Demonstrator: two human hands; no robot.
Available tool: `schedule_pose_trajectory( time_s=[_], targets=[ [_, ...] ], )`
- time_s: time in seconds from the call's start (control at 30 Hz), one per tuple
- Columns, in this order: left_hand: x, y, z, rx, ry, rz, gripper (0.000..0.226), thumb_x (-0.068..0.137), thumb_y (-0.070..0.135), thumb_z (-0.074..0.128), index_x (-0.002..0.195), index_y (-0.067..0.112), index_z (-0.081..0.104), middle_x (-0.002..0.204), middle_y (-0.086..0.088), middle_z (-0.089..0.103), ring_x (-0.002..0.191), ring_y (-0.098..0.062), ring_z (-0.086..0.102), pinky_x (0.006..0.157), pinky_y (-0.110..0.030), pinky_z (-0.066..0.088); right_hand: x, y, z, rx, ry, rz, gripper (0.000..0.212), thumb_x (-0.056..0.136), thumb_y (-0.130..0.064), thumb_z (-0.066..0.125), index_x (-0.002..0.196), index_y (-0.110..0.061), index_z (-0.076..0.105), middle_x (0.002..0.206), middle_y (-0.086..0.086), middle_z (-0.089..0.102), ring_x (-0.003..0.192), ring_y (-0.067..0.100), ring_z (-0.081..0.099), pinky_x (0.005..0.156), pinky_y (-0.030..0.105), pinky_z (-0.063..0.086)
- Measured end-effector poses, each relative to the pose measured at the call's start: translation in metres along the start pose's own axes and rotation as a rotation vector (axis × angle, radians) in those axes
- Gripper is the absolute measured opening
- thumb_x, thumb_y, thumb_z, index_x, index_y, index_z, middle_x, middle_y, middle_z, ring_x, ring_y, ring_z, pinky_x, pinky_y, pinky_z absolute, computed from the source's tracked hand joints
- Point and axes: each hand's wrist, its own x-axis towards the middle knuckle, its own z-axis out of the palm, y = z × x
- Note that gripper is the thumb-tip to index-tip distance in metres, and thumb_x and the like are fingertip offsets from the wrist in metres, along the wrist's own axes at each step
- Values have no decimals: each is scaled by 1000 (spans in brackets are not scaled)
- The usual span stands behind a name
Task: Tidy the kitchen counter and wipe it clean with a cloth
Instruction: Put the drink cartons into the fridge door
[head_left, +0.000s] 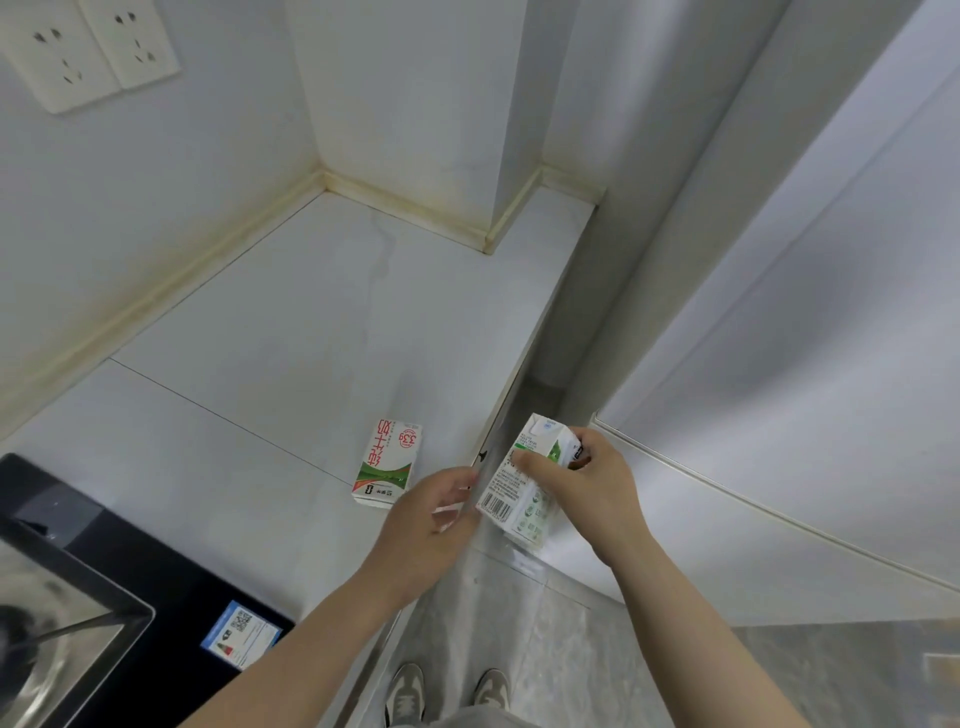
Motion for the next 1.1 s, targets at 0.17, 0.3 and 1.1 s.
schedule_pose_trajectory(
  time_s=[0.17, 0.3, 1.1],
  targets=[
    [-4, 14, 3, -84, -100, 106, 46, 84, 14, 70, 126, 30, 57, 119, 16, 66, 113, -4, 61, 98, -27, 49, -1, -7, 4, -34, 44, -17, 37, 69, -35, 82, 94, -21, 60, 83, -7, 71, 71, 5, 68, 64, 25, 56],
    [-1, 22, 7, -134, -104, 76, 46, 78, 18, 78, 119, 26, 60, 114, 13, 69, 104, -5, 66, 89, -24, 54, -2, -12, 4, -34, 63, -30, 39, 69, -37, 81, 96, -21, 59, 84, -8, 70, 73, 6, 68, 68, 29, 58],
    [-5, 23, -25, -170, 203, 13, 33, 68, 42, 67, 98, 30, 70, 104, 11, 73, 92, -15, 71, 78, -39, 60, 93, -87, -73, -1914, 316, -433, 27, 89, -24, 38, 93, -21, 65, 99, 2, 66, 111, 25, 53, 118, 43, 3]
  ],
)
